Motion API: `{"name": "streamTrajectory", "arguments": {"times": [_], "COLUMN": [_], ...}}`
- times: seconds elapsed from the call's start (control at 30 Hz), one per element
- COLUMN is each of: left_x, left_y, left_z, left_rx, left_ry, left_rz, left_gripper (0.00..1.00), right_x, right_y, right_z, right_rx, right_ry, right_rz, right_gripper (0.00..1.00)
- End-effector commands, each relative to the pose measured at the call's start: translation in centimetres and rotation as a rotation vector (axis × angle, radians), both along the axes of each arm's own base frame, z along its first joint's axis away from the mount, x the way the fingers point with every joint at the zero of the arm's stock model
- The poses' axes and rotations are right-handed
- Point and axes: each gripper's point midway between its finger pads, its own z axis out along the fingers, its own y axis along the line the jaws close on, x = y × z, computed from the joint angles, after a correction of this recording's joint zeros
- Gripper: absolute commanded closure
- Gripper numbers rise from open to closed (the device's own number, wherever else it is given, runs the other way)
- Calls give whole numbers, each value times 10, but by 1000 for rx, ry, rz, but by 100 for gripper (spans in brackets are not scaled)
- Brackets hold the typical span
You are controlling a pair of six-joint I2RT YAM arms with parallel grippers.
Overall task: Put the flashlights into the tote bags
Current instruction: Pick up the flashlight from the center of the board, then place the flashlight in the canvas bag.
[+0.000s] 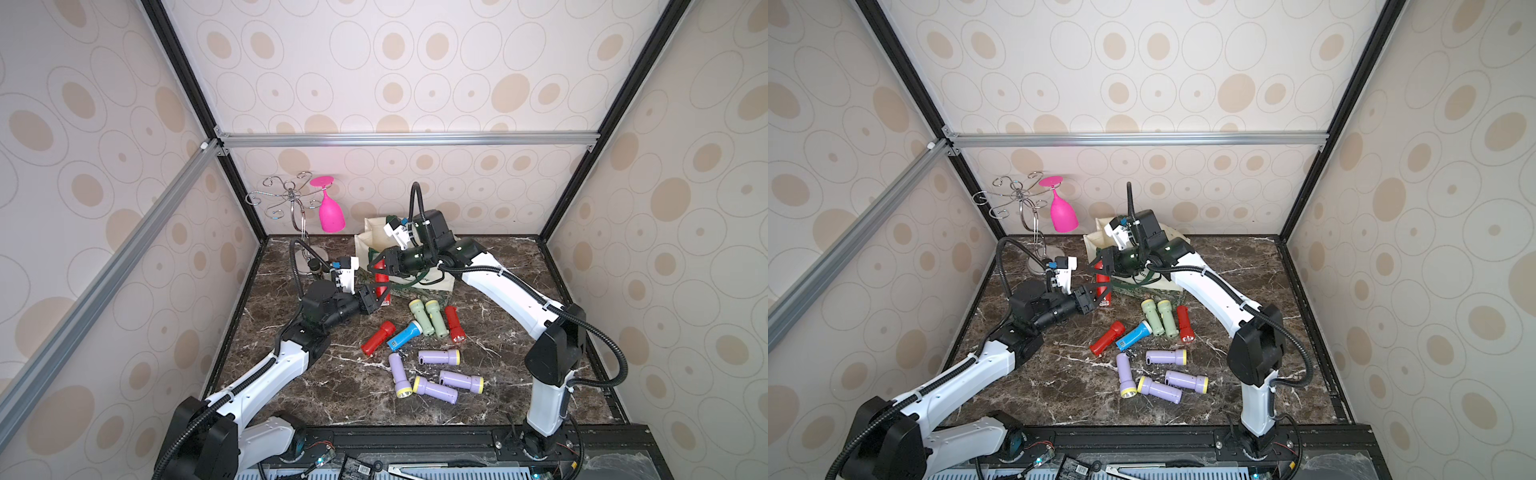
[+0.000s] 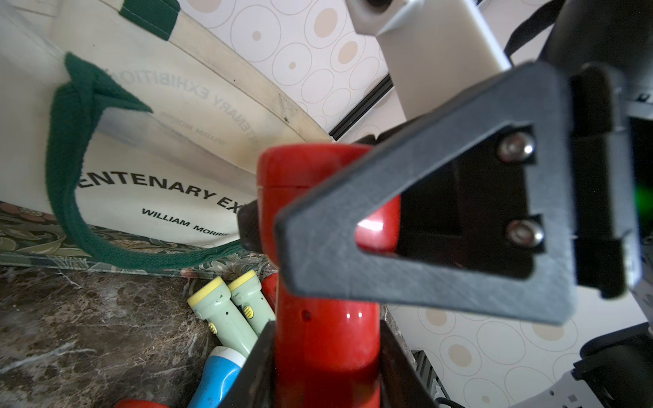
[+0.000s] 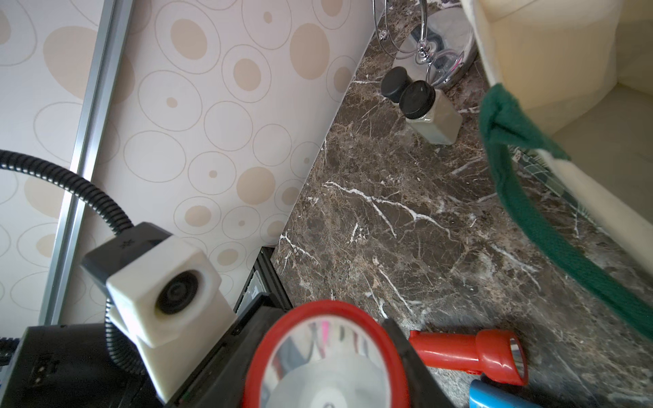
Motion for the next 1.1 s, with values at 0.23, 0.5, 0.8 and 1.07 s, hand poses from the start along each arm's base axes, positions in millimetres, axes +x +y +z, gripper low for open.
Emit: {"name": "streamTrajectory", "arguments": {"times": [0.23, 0.5, 0.8, 1.07], "left_x": [7, 9, 10, 7], "left_y": [1, 12, 20, 22], "left_z": [11, -11, -35, -36], "left_rx": [44, 154, 267, 250], "left_ry": [-43, 12, 83, 90], "left_rz": [22, 74, 99, 106], "left_gripper": [4, 1, 2, 3], "right_x": [24, 83, 133, 159], "right_y": [-31, -96, -135, -135], "right_z": [42, 60, 45, 18], "right_rx": [-53, -223, -361, -432], "right_ry": [-224, -362, -398, -456], "right_rz": [-78, -213, -324, -336], "right_gripper": [95, 99, 98, 99]}}
